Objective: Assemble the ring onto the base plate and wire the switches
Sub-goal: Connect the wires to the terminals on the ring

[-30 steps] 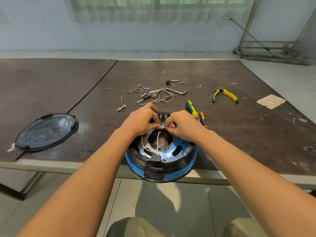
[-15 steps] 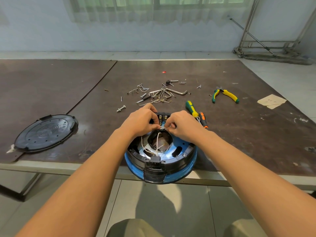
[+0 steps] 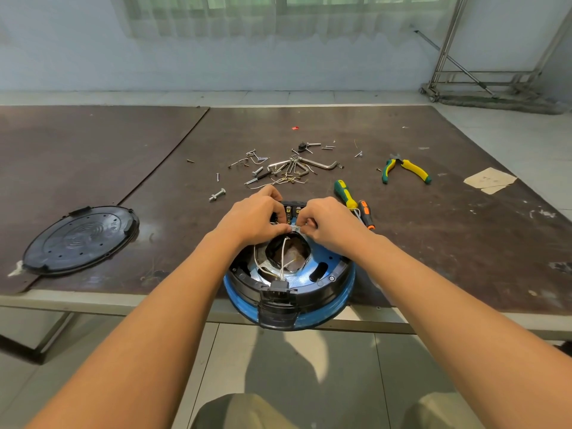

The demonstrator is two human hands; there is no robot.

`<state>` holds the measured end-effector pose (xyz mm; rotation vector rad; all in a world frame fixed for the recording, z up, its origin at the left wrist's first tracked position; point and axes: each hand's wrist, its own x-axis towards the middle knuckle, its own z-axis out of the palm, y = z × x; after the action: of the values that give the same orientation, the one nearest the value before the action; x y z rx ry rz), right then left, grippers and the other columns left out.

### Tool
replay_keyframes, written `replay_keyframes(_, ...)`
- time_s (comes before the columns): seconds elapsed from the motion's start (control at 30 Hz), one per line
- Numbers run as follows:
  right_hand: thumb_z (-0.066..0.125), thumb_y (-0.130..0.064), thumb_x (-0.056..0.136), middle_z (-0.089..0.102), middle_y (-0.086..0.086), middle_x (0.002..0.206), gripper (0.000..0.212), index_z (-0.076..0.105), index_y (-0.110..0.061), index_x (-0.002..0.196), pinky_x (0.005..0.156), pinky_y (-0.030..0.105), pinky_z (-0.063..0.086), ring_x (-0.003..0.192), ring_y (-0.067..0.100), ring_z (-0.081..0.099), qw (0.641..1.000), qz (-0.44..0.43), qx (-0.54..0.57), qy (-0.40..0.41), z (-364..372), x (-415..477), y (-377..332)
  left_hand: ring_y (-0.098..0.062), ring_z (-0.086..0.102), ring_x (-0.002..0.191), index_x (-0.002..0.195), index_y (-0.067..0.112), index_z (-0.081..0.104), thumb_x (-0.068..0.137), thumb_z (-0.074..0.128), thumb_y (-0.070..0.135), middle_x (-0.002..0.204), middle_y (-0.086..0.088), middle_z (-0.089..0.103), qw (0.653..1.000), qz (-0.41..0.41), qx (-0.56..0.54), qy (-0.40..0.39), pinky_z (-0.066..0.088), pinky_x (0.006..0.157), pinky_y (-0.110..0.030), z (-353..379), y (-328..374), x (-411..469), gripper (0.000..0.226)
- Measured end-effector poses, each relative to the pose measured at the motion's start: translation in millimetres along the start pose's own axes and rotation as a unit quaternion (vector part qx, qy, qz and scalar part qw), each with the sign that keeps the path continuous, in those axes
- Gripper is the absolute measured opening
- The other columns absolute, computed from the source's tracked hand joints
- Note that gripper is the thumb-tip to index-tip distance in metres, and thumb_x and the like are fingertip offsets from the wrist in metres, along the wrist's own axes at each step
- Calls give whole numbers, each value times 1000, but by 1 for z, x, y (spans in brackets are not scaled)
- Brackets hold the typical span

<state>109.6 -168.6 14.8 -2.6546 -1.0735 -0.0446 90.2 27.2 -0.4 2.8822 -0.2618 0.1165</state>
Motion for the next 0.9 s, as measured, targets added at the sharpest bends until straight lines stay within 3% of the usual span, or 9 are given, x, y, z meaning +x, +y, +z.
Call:
replay_keyframes(0.17,62,-16,96,55,-3,93,12,71,-20,102,73,29,43,87,16,54,1000,7,-2,-4,1,2,1,-16,54,113,100,39,74,88,61,58,140,8,43,999,7,36,-31,48,79,-39,0,-1,2,27)
replay_keyframes(0.37,63,-19,97,63,-1,101,16,73,-20,109,82,33,52,90,16,57,1000,22,-6,-17,1,2,1,-16,51,116,99,38,75,90,65,44,139,7,44,1000,4,9,-23,48,85,-42,-1,0,0,15)
replay_keyframes(0.53,63,-20,97,70,3,107,20,74,-19,114,89,36,55,94,19,63,998,46,-8,-34,0,5,-1,-15,51,116,100,38,76,90,66,42,138,7,45,1000,3,6,-18,44,81,-37,-1,1,1,15)
replay_keyframes(0.8,63,-24,97,72,1,106,20,75,-20,113,81,30,50,87,14,57,999,38,-23,-10,-1,4,-1,-16,52,116,99,38,76,89,66,42,139,6,46,1000,6,6,-16,49,85,-41,-1,0,1,15)
replay_keyframes(0.9,62,-25,98,72,1,106,21,74,-22,114,85,32,52,89,15,59,999,42,-30,-17,-2,4,-2,-17,52,117,98,39,76,89,66,41,140,5,47,1000,5,5,-14,51,88,-44,-1,0,1,14)
